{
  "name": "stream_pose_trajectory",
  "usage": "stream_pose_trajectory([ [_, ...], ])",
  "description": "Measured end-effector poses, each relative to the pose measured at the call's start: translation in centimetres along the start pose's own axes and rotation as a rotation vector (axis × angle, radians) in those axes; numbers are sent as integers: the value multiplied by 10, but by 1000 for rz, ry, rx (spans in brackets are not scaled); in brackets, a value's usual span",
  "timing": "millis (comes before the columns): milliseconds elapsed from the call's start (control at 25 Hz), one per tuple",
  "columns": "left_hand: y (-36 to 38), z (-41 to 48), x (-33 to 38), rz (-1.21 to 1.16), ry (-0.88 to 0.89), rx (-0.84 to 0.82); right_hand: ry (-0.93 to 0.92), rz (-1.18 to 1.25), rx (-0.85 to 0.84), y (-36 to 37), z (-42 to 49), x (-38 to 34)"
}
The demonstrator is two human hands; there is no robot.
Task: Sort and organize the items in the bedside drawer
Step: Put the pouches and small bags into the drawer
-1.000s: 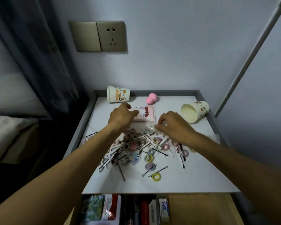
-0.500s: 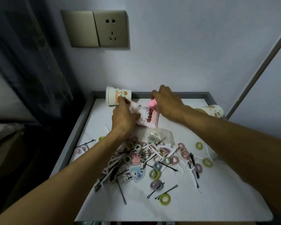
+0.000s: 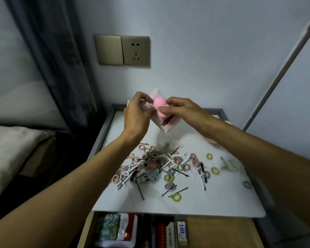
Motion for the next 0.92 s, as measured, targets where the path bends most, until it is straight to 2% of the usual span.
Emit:
stream_pose_trajectory([
  [80, -6, -11, 15, -77, -16, -83, 16, 41, -43, 10, -21, -10],
  [200, -21, -36, 19, -256, -144, -186, 37, 108, 53, 10, -43, -9],
  [240, -30, -44, 16, -215, -161, -193, 47, 124, 103, 9, -50, -4],
  [320, -47, -64, 7, 171, -54, -218, 76, 137, 203, 8, -65, 12],
  [400, -43, -93, -8, 619, 117, -345, 137, 135, 266, 8, -77, 34],
  [480, -23, -123, -23, 863, 229, -471, 200, 152, 294, 8, -88, 52],
  [640, 13, -140, -31, 1051, 351, -478, 230, 178, 312, -2, -101, 67],
  [840, 32, -127, -42, 1048, 243, -567, 236, 168, 317, -10, -106, 83],
  [920, 32, -116, -41, 1100, 267, -566, 245, 194, 310, -7, -106, 90],
])
Point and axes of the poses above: each hand's wrist, its own z-axis towards the middle knuckle, its own y-axis out of the palm, x = y × z, the point moved 7 cm from there along z, towards the middle knuckle, and after that the axes turned 11 degrees about z, right-handed, at the moved point
